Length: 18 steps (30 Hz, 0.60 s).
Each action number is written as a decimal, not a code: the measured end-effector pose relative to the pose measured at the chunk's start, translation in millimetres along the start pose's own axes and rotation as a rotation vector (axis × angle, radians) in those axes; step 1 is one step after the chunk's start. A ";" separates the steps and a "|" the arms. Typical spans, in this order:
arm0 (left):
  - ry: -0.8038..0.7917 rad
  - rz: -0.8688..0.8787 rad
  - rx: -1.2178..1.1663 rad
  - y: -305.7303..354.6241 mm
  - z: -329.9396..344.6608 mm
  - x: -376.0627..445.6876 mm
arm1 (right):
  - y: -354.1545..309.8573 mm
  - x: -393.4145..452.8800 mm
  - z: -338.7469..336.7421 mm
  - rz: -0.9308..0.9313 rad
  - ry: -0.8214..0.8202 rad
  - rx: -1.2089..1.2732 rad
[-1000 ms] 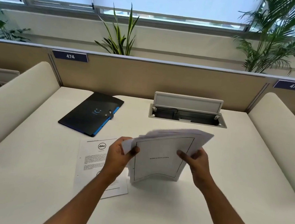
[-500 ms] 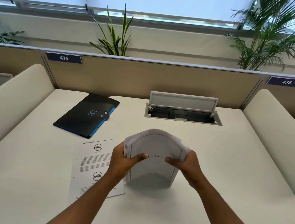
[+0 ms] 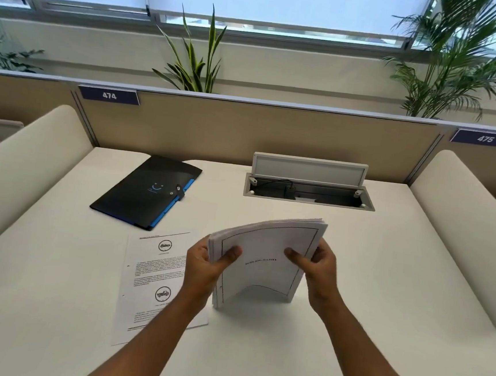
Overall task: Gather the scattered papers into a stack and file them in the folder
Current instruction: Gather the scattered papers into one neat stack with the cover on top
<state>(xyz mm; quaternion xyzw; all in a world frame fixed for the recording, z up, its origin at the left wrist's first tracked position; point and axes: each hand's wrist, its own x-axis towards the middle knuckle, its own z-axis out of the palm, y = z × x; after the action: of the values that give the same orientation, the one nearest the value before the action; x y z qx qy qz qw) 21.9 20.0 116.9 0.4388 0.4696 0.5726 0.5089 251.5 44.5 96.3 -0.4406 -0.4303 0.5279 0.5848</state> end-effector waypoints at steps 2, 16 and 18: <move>0.003 -0.020 0.015 2.6 2.4 2.7 | 0.5 -0.9 3.9 0.020 -0.060 -0.036; -0.053 -0.017 0.070 -0.7 0.7 10.4 | -0.7 0.0 5.2 0.018 -0.051 -0.024; -0.033 -0.013 0.027 -5.3 3.1 8.9 | -1.6 1.1 5.7 0.024 0.004 0.009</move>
<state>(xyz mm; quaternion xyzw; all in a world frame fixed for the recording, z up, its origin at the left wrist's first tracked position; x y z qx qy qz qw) 25.0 29.4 112.4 0.4520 0.4716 0.5555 0.5144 246.5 45.9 99.3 -0.4440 -0.4215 0.5359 0.5814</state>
